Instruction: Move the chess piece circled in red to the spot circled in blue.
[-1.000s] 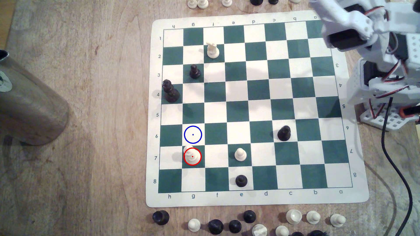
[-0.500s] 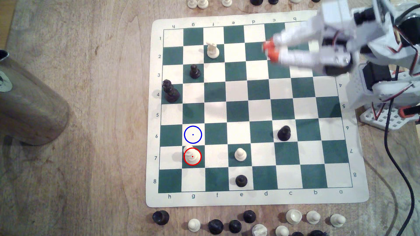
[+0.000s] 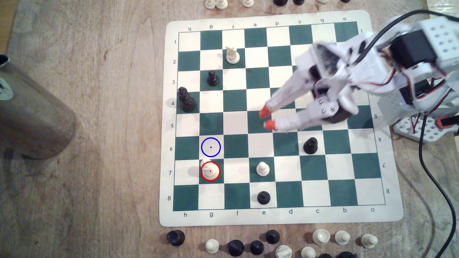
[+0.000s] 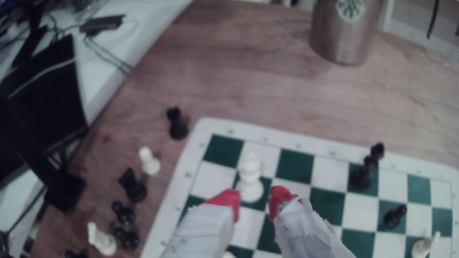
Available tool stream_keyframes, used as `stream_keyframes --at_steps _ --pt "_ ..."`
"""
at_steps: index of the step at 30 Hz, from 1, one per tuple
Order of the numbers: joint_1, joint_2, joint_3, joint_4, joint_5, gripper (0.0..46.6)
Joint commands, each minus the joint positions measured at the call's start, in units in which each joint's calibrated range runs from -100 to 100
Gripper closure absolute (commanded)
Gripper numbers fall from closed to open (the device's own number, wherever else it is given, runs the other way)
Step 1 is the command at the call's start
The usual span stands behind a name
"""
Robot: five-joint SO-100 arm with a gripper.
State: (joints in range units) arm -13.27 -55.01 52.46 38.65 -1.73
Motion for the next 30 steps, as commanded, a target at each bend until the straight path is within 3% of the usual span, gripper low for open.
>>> stream_keyframes --at_steps 1,7,19,30 --pt "-0.6 10.6 -10.0 -4.4 -1.6 35.2" --pt "-0.5 23.0 -15.8 -7.1 -2.4 36.8" --pt "1.7 37.5 -23.6 -6.3 -2.6 31.7" --pt "2.1 44.8 -27.4 -7.0 -2.8 31.6"
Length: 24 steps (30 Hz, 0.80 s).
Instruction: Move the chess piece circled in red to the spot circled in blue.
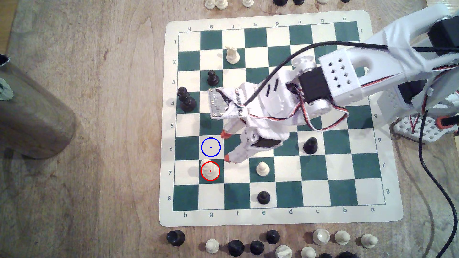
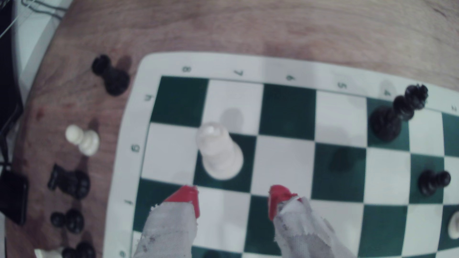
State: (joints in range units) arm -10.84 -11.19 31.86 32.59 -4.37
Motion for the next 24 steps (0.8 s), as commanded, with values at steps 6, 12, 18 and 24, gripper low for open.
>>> stream_keyframes --at_steps 6,12,18,24 --pt "-0.5 4.6 -10.1 -1.1 -0.5 31.5" --pt "-1.2 8.0 -13.9 -1.0 -1.1 31.4" --pt "-2.1 10.9 -17.4 -0.8 -1.6 31.3" --pt "-1.9 14.2 -20.8 -0.7 -1.7 31.2"
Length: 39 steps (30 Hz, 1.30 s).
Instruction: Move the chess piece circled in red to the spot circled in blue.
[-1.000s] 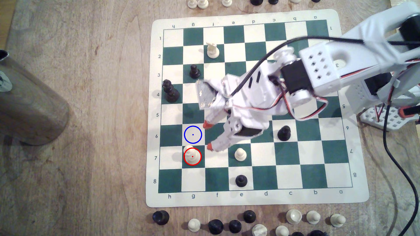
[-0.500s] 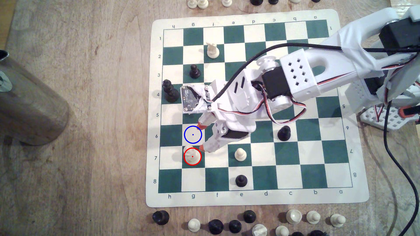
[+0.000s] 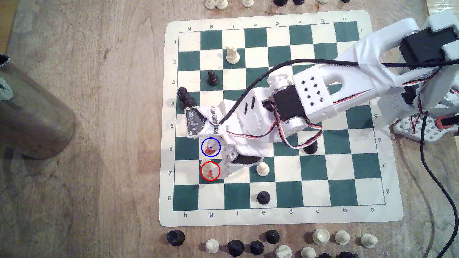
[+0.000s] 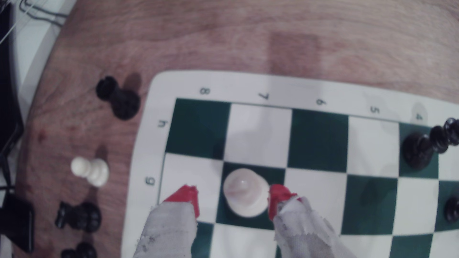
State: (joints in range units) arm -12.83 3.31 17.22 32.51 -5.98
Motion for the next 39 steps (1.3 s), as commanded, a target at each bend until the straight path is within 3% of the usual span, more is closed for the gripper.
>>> stream_keyframes --at_steps 1,23,26,28,39 --pt "0.1 0.1 -6.5 -0.7 0.0 31.2" --pt "-0.2 5.2 -10.7 -0.7 0.0 32.1" --pt "-0.2 5.5 -11.1 -0.4 0.0 34.2" --pt "-0.3 5.9 -11.8 0.7 0.2 38.9" --pt "-1.2 5.0 -12.8 3.1 1.2 45.0"
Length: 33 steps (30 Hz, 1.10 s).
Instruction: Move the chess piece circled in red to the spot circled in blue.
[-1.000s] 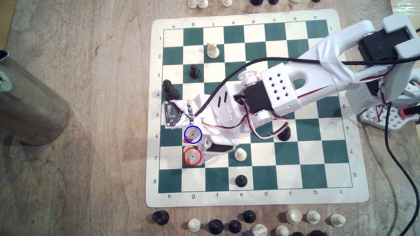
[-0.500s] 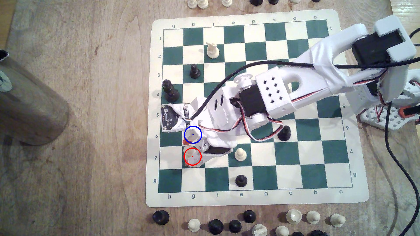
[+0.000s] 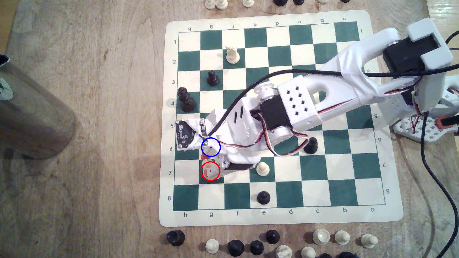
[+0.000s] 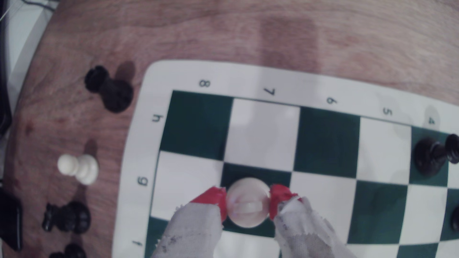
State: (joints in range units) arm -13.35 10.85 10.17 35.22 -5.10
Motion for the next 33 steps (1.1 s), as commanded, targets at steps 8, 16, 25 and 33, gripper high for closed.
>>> stream_keyframes --at_steps 8,16,25,33 --pt "-1.5 -6.0 -8.8 2.6 -1.0 45.6" --pt "-0.5 -13.4 -10.6 7.3 -1.4 45.7" --pt "3.1 -17.8 -5.1 7.0 -1.0 45.7" --pt "5.6 -16.8 0.5 2.6 -0.7 45.7"
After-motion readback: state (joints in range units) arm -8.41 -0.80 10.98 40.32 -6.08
